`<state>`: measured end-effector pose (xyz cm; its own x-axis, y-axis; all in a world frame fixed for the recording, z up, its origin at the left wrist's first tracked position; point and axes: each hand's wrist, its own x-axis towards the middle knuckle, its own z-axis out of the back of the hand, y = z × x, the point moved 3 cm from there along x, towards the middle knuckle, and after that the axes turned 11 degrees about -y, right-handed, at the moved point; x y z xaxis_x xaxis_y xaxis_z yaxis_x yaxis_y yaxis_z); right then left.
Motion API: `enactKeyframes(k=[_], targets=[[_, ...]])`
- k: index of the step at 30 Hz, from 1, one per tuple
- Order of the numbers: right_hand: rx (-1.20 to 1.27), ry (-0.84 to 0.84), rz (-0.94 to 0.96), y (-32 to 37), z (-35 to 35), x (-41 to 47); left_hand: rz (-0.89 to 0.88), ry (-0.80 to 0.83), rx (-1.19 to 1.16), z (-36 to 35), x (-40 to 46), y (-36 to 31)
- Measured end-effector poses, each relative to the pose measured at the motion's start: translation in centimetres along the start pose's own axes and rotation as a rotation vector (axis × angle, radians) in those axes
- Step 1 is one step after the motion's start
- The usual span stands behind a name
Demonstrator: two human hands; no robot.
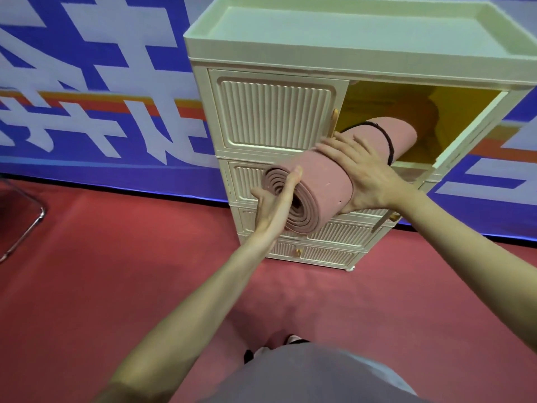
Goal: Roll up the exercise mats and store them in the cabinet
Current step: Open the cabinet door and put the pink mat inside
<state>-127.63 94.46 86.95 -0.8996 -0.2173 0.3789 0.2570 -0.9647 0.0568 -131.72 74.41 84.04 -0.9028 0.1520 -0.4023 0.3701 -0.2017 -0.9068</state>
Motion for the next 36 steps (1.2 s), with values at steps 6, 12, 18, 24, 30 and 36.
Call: enactKeyframes(k=[6, 12, 18, 24, 30, 36], targets=[[-0.004, -0.059, 0.080, 0.3, 0.9, -1.3, -0.012, 0.213, 0.076, 1.6, 4.4, -1.5], [-0.057, -0.037, 0.104, 0.4, 1.0, -2.1, -0.346, 0.331, 0.371, -2.6, 11.6, -8.3], [-0.076, -0.033, 0.110, 0.1, 1.2, -2.8, -0.486, 0.388, 0.550, -9.6, 14.6, -11.9], [-0.072, -0.058, 0.109, 0.0, 1.5, -3.6, -0.486, 0.373, 0.539, -12.8, 15.7, -12.1], [-0.101, -0.048, 0.103, 0.2, 1.3, -3.6, -0.489, 0.304, 0.483, -13.6, 15.7, -12.8], [-0.094, -0.053, 0.101, 0.2, 1.7, -4.4, -0.508, 0.353, 0.507, -13.0, 14.8, -12.0]])
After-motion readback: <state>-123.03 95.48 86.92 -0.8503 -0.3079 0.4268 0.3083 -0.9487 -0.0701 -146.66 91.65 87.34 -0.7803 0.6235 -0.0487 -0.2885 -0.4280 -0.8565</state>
